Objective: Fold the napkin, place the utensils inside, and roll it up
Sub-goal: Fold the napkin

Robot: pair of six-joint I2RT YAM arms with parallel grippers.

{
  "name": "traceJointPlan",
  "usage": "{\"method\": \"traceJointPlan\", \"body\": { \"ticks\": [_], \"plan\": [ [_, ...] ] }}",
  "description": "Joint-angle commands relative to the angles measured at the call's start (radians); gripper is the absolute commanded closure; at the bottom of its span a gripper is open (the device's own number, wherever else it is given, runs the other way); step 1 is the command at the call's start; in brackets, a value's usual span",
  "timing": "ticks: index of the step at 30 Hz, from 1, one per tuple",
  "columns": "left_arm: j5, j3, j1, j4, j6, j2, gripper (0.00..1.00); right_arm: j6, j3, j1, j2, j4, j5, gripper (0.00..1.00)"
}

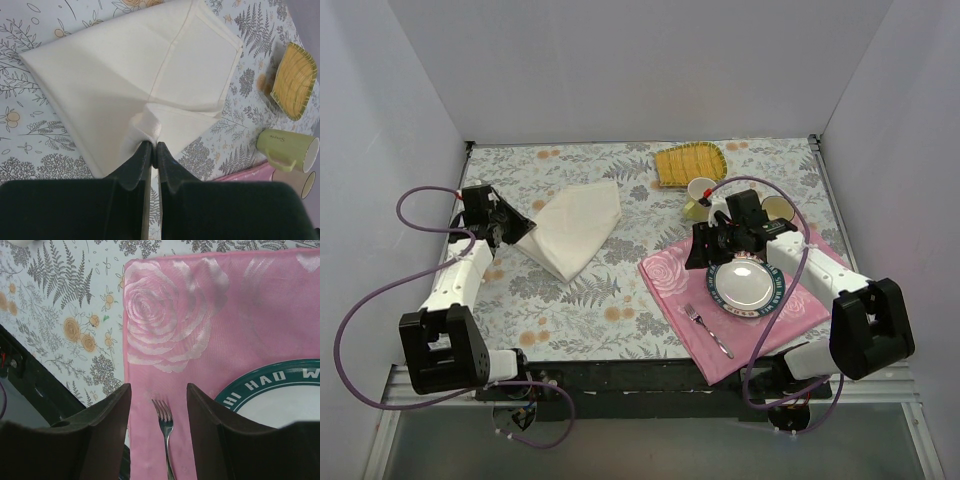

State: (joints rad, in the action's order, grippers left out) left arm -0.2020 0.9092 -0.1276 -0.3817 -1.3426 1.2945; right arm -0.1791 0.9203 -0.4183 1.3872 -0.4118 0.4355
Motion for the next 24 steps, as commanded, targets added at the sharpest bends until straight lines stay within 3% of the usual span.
{"method": "traceJointPlan", "body": {
  "ticks": [1, 18, 24],
  "plan": [
    [0.016, -0.018, -0.004, 0.066, 0.022, 0.023, 1.00, 0.012, 0.043, 0.003, 0.007, 0.021, 0.034, 0.43],
    [0.053, 0.014, -0.012, 0.133, 0.076, 0.184, 1.00, -0.016, 0.043, -0.033, 0.030, 0.045, 0.049, 0.43],
    [-0.052, -0.010, -0.010, 0.205, 0.045, 0.146, 1.00, -0.020, 0.048, -0.048, 0.044, 0.053, 0.051, 0.43]
  ]
}}
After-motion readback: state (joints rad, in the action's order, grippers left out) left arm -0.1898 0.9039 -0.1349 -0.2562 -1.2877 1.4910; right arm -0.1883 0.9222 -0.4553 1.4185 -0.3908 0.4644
